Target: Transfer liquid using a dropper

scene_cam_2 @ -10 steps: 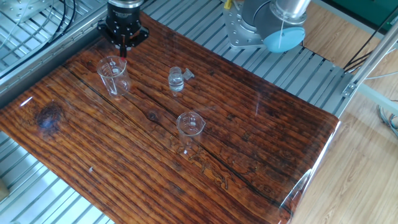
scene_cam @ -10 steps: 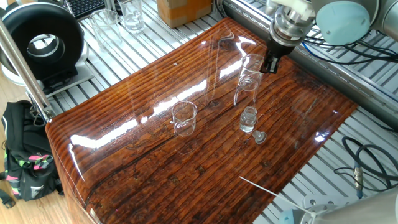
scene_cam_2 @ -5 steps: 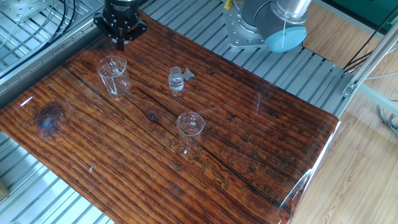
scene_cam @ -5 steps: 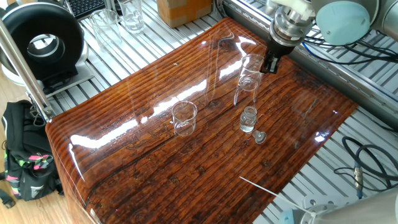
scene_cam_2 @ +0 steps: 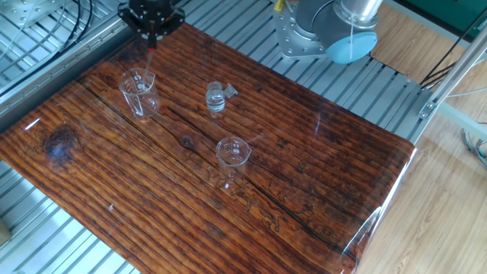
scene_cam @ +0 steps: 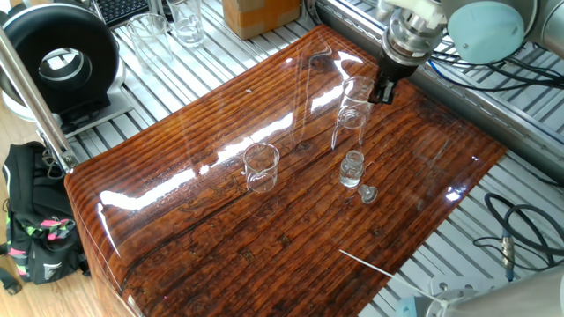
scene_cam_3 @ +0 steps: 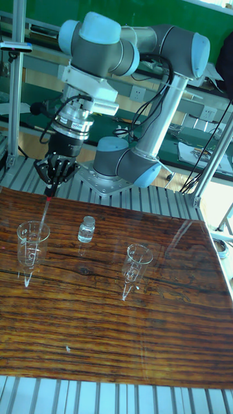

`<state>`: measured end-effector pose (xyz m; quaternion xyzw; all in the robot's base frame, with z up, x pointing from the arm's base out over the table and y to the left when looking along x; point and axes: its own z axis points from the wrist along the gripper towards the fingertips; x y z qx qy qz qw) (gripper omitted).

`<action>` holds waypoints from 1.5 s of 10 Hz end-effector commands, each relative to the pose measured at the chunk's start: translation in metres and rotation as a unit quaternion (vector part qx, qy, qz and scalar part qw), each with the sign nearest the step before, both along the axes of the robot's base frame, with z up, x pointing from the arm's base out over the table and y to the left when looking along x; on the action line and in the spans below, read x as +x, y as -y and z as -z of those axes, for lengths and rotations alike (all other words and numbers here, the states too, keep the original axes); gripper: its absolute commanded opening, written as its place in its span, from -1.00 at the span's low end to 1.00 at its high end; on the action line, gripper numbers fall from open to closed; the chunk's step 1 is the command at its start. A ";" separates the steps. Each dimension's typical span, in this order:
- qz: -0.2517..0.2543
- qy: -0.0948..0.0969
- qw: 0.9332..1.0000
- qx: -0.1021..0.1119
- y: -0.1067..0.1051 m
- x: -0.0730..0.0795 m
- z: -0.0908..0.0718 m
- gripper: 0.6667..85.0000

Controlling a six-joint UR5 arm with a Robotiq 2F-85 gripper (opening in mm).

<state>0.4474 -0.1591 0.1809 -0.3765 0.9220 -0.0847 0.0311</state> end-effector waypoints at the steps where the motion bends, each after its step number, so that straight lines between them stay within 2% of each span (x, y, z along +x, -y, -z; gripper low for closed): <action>1: -0.025 -0.027 0.999 -0.003 -0.006 -0.016 -0.015 -0.98; 3: -0.031 -0.025 0.999 -0.026 -0.006 -0.018 -0.035 -0.98; 4: -0.046 -0.016 0.998 -0.032 -0.009 -0.014 -0.044 -0.98; 6: -0.052 -0.016 0.998 -0.037 -0.021 -0.017 -0.061 -0.98; 7: -0.065 -0.036 0.996 -0.039 -0.028 -0.026 -0.068 -0.98; 8: -0.074 -0.044 0.995 -0.041 -0.031 -0.029 -0.071 -0.98; 10: -0.083 -0.050 0.995 -0.037 -0.043 -0.032 -0.078 -0.98; 11: -0.083 -0.081 0.993 -0.028 -0.052 -0.046 -0.079 -0.98; 12: -0.088 -0.097 0.991 -0.023 -0.061 -0.052 -0.082 -0.98; 14: -0.090 -0.105 0.990 -0.016 -0.080 -0.052 -0.086 -0.98; 15: -0.080 -0.111 0.991 -0.006 -0.095 -0.053 -0.083 -0.98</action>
